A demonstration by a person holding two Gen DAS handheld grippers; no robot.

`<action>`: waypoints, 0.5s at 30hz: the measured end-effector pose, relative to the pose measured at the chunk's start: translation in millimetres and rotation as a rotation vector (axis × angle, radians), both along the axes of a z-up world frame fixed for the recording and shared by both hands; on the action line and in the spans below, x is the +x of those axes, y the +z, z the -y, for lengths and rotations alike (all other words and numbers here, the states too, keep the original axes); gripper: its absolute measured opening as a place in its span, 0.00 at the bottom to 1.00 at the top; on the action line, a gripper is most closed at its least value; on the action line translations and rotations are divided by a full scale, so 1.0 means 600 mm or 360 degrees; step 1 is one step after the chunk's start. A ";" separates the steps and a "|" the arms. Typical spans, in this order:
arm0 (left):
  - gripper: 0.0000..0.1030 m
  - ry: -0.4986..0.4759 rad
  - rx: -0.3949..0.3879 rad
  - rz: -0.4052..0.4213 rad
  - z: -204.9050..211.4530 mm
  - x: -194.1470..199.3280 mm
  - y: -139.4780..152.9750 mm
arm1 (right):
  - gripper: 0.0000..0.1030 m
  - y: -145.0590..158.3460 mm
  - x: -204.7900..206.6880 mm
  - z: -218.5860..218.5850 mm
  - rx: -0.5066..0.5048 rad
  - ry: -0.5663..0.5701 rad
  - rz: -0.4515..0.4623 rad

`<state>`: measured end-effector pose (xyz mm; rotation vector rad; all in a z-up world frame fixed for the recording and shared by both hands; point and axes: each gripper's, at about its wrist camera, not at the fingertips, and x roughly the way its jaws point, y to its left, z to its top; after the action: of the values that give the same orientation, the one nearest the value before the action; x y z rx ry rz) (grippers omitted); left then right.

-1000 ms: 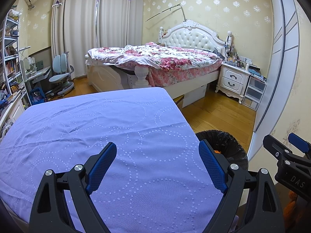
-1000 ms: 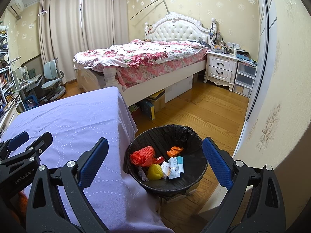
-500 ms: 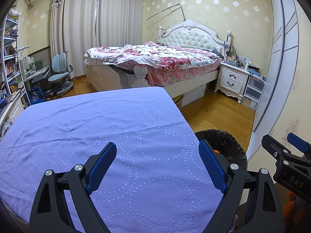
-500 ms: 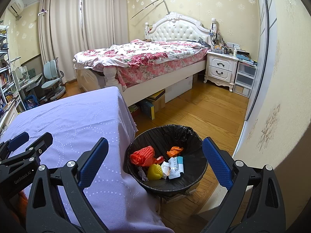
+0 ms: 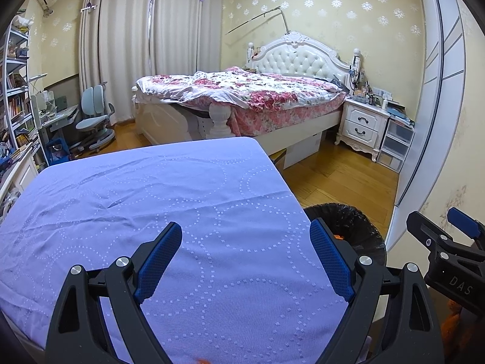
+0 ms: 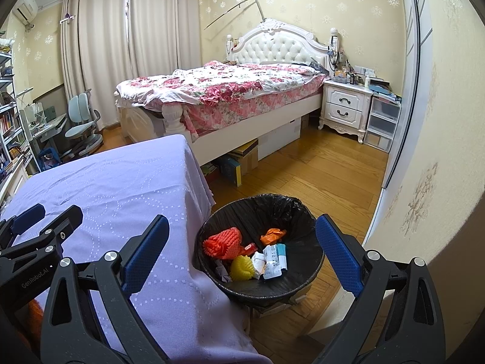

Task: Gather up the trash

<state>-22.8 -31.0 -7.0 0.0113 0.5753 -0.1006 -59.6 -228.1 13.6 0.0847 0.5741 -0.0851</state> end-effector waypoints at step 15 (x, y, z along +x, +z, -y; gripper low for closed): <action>0.84 0.0013 -0.0007 0.0005 -0.003 -0.006 0.003 | 0.92 -0.013 -0.006 -0.001 -0.0005 0.0010 -0.0008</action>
<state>-26.5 -29.4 -5.4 0.0045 0.5718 -0.0937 -62.9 -227.5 5.7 0.0798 0.5794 -0.0802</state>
